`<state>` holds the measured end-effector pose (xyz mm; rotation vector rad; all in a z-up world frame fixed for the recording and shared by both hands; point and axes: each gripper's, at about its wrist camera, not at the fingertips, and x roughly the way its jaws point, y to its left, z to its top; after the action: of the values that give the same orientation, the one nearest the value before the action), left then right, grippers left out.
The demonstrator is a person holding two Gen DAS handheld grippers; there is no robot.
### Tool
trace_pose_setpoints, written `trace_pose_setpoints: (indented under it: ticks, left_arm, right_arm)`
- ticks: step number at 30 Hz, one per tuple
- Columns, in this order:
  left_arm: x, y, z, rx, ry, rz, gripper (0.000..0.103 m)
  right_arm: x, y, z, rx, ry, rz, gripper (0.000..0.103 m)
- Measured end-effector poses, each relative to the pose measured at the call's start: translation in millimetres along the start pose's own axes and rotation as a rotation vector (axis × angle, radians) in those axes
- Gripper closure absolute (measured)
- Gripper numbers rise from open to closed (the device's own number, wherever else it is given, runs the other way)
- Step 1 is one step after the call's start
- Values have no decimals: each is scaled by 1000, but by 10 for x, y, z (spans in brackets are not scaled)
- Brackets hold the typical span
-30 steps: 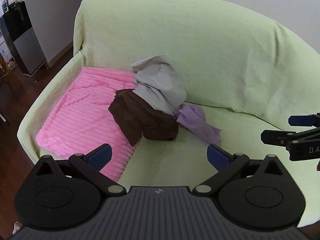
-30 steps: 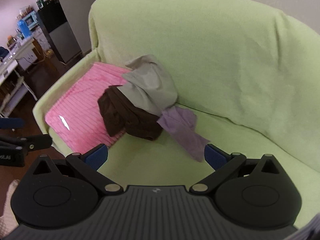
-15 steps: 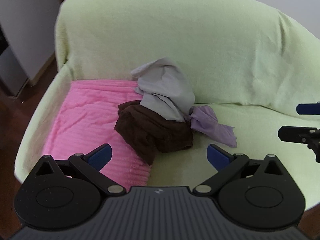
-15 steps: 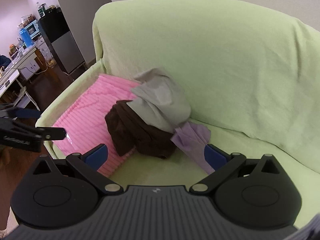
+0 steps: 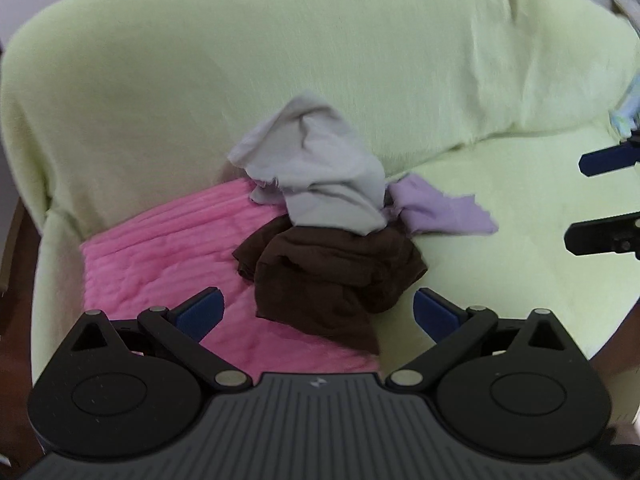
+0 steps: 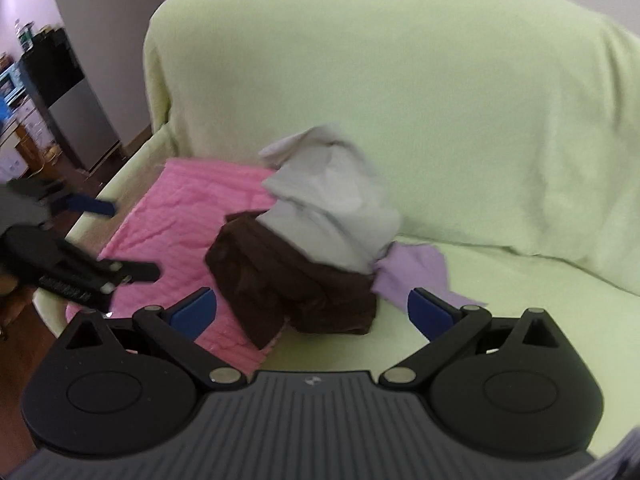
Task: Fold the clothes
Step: 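Move both grippers toward the brown shorts on the pink cushion, then grasp the brown shorts with the left gripper while the right gripper grasps another edge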
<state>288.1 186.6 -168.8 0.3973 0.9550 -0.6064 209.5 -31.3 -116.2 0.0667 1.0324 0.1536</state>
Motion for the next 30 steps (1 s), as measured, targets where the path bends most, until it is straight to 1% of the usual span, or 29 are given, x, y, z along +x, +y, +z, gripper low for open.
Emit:
trace_pose_setpoints:
  ticks: [1, 2, 5, 7, 9, 10, 11, 13, 14, 15, 19, 21, 23, 24, 26, 28, 29, 30]
  left_arm:
    - [61, 25, -30, 9, -3, -3, 6]
    - [162, 69, -62, 13, -1, -10, 8]
    - [492, 219, -140, 7, 11, -42, 19]
    - [692, 296, -173, 18, 19, -51, 19]
    - [865, 351, -206, 55, 21, -57, 25]
    - [957, 386, -214, 71, 23, -65, 26]
    - [1041, 420, -218, 80, 26, -74, 26]
    - [1155, 455, -229, 99, 28, -77, 26]
    - [1226, 471, -237, 114, 30, -77, 26]
    - [1263, 478, -240, 121, 32, -78, 26]
    - [1450, 493, -284, 164, 26, -100, 27]
    - [1520, 486, -308, 184, 25, -103, 33]
    - [1598, 484, -330, 199, 23, -115, 43]
    - [1642, 484, -351, 206, 22, -123, 44]
    - [1697, 482, -374, 215, 20, -126, 45]
    - [1765, 488, -394, 212, 22, -137, 54]
    - [1780, 492, -395, 207, 25, -143, 67]
    - [1788, 491, -392, 205, 28, -153, 91]
  right_arm:
    - [118, 38, -26, -14, 13, -6, 13]
    - [242, 58, -46, -24, 25, -7, 19]
    - [596, 115, -118, -54, 51, -10, 22]
    - [874, 141, -175, -81, 56, -16, 22]
    - [1138, 147, -210, -105, 72, -20, 25]
    - [1265, 149, -226, -119, 80, -19, 27]
    - [1313, 140, -235, -127, 81, -20, 31]
    - [1602, 139, -291, -188, 101, -24, 34]
    - [1648, 133, -294, -193, 105, -22, 40]
    - [1781, 126, -325, -196, 116, -17, 44]
    - [2211, 134, -450, -200, 145, 2, 45]
    - [2399, 163, -539, -216, 151, -5, 45]
    - [2558, 185, -623, -227, 150, -11, 45]
    - [2685, 214, -694, -252, 148, -23, 46]
    - [2785, 242, -750, -274, 149, -37, 49]
    - [2888, 283, -809, -303, 140, -55, 50]
    - [2925, 304, -830, -318, 133, -63, 51]
    - [2949, 327, -842, -333, 134, -67, 57]
